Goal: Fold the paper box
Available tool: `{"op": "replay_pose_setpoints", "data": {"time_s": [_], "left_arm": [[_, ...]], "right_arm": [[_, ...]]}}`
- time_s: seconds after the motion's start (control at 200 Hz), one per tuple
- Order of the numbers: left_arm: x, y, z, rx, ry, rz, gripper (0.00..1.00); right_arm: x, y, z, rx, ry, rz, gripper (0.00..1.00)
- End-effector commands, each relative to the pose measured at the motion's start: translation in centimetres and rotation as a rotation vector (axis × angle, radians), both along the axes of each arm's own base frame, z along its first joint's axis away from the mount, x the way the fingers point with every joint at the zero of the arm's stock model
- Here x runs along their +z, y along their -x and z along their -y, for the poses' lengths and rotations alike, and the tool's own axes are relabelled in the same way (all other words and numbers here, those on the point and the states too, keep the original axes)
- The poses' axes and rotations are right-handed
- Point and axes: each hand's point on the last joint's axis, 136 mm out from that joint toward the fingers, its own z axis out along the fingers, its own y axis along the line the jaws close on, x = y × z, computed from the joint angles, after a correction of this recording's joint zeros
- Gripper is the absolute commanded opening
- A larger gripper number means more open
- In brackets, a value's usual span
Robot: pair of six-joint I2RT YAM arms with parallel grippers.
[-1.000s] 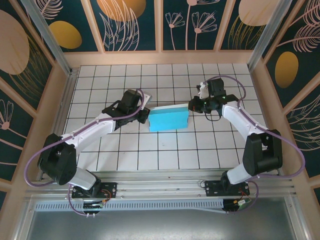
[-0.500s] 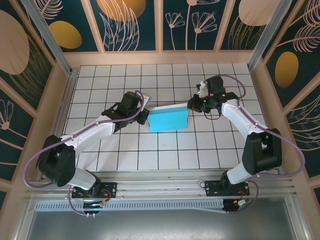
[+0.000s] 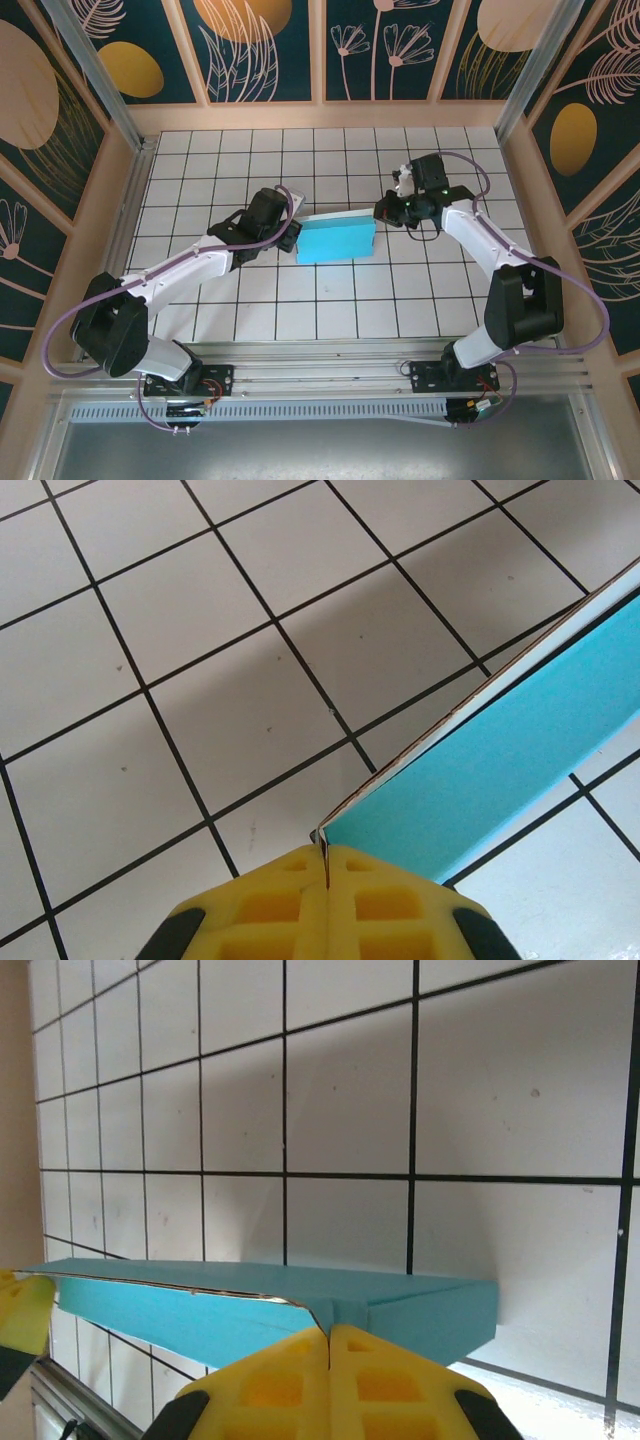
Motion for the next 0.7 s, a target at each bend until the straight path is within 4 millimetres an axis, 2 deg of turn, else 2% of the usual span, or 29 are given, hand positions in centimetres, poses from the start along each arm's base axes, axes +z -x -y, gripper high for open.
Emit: {"op": "replay_pose_setpoints", "data": {"time_s": [0.0, 0.305, 0.561, 0.691], "left_arm": [[1.0, 0.3, 1.4, -0.046, 0.028, 0.036, 0.0], [1.2, 0.1, 1.3, -0.039, 0.022, 0.041, 0.0], [1.7, 0.2, 1.4, -0.042, 0.03, 0.046, 0.0], [1.7, 0.3, 1.4, -0.043, 0.033, 0.043, 0.0]], "right_arm": [[-1.1, 1.4, -0.5, 0.043, 0.037, -0.013, 0.0], [-3.2, 2.3, 1.0, 0.019, 0.122, -0.028, 0.0], [-3.7, 3.4, 1.2, 0.039, 0.152, -0.031, 0.0], [-4.1, 3.7, 2.1, 0.02, 0.204, -0.034, 0.0]]}}
